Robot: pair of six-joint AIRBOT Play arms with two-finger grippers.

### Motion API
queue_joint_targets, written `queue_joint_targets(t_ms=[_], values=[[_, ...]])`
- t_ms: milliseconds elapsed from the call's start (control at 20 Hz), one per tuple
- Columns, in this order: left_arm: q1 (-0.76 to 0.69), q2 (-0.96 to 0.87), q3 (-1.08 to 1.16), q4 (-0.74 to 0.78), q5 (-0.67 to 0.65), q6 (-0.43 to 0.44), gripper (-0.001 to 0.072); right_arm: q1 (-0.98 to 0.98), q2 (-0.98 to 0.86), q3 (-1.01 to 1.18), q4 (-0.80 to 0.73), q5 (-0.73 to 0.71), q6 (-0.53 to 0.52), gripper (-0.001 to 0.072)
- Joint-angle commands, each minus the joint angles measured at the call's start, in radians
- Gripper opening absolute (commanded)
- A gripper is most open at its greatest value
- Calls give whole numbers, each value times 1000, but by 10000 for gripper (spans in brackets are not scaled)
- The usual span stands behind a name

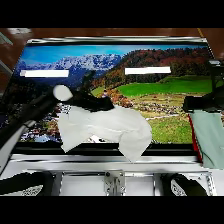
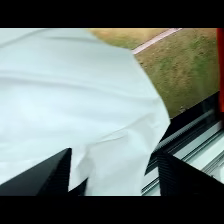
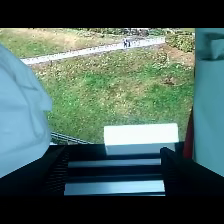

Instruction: Fold the shirts.

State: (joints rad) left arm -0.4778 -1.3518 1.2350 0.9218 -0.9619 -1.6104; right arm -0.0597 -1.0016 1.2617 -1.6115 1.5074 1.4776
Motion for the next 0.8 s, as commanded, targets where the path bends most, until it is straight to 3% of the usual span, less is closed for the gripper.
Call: queue_joint_targets(t_ms=[0,50,100,200,250,400,550,750], values=[[291,173,-97,145,-299,109,542,0,-62,-70,29,16,-18,680],[389,257,-190,192,-322,106,561,0,-67,-130,62,11,-29,680],[493,333,-291,206,-332,106,634,-4,-68,-192,106,-2,-42,680],[665,415,-461,185,-332,111,649,-35,-68,-318,259,-45,-79,680],[717,424,-519,164,-327,134,692,-57,-68,-367,340,-71,-111,679],[764,391,-628,129,-232,212,691,-142,-68,-470,547,-106,-175,679],[764,299,-632,113,-136,212,689,-211,-68,-498,684,-30,-238,680],[764,159,-631,79,-92,261,686,-220,-68,-497,644,4,-233,679]])
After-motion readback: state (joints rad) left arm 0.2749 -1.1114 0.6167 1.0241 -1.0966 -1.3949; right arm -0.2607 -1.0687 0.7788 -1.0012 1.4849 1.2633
